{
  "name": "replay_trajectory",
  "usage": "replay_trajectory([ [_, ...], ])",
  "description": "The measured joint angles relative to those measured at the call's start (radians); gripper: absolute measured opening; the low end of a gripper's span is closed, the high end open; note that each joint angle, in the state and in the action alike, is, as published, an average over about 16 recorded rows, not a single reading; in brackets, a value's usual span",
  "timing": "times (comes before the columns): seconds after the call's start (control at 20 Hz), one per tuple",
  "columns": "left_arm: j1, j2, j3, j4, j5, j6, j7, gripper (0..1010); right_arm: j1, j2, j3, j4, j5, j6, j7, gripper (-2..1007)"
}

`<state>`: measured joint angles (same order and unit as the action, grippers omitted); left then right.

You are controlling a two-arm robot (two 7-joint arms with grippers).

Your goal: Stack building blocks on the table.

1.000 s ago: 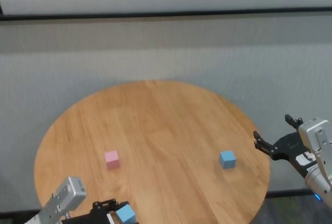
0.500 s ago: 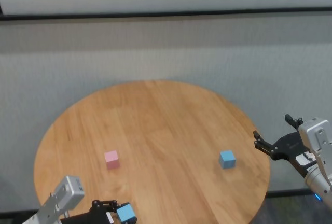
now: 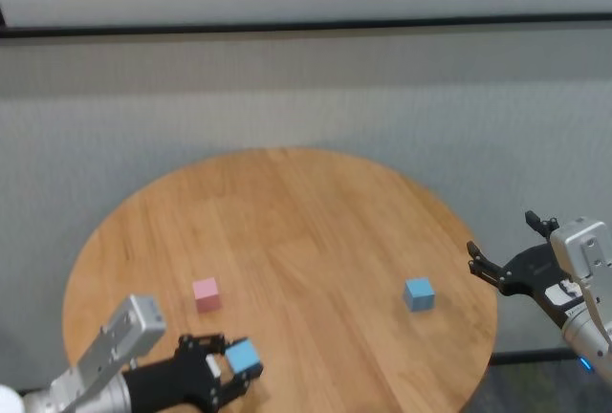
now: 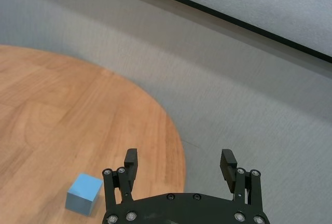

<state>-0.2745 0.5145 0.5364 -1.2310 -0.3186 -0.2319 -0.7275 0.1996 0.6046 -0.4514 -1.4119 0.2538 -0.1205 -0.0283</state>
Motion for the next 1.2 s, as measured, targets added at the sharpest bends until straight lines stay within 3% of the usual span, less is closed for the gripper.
replay_trajectory([
  [0.4,-0.080,-0.071,0.003,0.044,0.030,0.015,0.044,394,0.000,0.000,0.000,0.000,0.000,0.000,0.000,1005],
  [0.85,-0.185,-0.181,0.020,0.193,0.082,0.015,0.088,394,0.000,0.000,0.000,0.000,0.000,0.000,0.000,1005],
  [1.2,-0.234,-0.247,0.030,0.302,0.121,0.001,0.107,394,0.000,0.000,0.000,0.000,0.000,0.000,0.000,1004],
])
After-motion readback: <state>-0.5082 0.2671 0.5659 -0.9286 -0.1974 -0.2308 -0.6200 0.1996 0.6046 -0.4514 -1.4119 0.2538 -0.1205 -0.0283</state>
